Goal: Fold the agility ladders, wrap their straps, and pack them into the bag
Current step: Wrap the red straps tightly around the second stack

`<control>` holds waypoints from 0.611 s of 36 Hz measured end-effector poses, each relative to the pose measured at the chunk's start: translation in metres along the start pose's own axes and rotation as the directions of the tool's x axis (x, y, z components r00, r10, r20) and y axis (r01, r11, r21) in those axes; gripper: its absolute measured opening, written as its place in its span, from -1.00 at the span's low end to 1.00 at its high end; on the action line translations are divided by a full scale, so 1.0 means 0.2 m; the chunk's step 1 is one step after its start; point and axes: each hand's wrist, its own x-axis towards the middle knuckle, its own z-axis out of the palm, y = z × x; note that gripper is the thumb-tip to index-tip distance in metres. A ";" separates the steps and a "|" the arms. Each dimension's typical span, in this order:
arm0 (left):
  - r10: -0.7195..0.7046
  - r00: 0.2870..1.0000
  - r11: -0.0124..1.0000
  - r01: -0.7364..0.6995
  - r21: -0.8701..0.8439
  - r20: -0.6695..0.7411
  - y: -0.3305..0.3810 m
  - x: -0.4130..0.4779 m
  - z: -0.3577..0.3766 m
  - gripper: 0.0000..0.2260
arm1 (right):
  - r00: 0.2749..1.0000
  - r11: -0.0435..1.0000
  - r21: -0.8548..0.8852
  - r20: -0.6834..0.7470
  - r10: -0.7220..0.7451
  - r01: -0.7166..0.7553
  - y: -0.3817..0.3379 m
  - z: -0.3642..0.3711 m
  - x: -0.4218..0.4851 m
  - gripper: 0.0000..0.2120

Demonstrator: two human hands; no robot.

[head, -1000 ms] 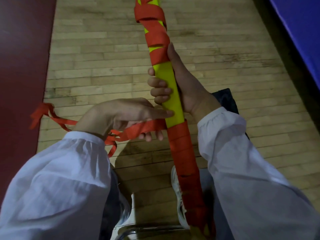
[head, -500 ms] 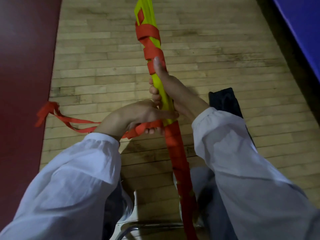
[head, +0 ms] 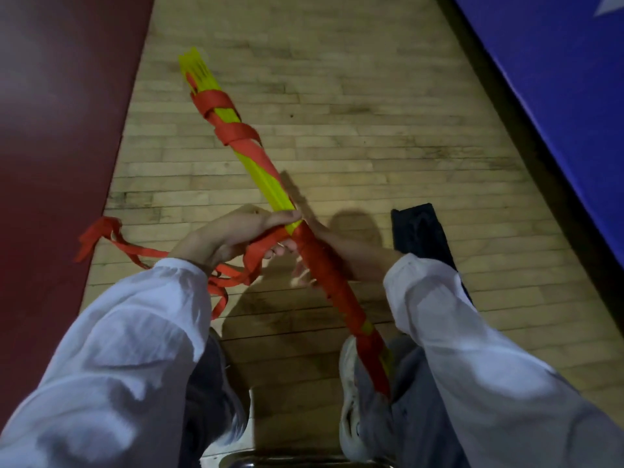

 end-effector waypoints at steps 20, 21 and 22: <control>-0.072 0.996 0.972 0.057 -0.227 -0.058 0.02 -0.02 -0.11 -0.62 | 0.867 0.917 -0.289 -0.339 -0.366 0.274 -0.09 0.09 0.11 -0.67; -0.073 0.996 0.969 0.056 -0.242 -0.060 0.02 -0.01 -0.10 -0.63 | 0.863 0.913 -0.300 -0.340 -0.373 0.276 -0.09 0.07 0.11 -0.67; -0.074 0.995 0.964 0.056 -0.259 -0.061 0.03 0.00 -0.09 -0.65 | 0.860 0.909 -0.314 -0.341 -0.378 0.275 -0.10 0.05 0.11 -0.66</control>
